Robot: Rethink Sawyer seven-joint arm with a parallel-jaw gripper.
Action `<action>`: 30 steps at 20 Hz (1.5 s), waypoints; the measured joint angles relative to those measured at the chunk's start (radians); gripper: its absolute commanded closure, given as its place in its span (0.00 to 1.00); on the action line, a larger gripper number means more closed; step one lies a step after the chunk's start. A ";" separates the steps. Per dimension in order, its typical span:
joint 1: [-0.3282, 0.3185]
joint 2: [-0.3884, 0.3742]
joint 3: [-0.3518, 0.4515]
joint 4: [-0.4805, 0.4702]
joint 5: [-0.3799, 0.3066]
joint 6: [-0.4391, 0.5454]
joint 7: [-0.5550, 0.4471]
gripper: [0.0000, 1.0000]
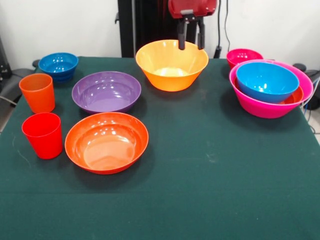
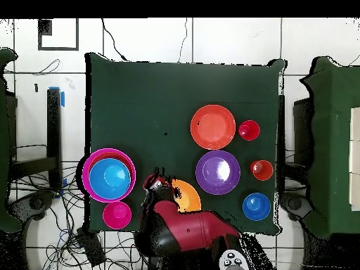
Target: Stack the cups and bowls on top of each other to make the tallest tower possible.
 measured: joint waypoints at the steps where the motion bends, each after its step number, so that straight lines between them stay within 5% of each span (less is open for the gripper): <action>1: 0.000 0.002 0.003 0.000 0.000 -0.003 0.000 0.00; 14: 0.002 0.095 0.034 -0.006 0.000 -0.124 0.000 0.00; 30: 0.019 0.306 -0.015 -0.105 0.001 -0.252 0.000 0.00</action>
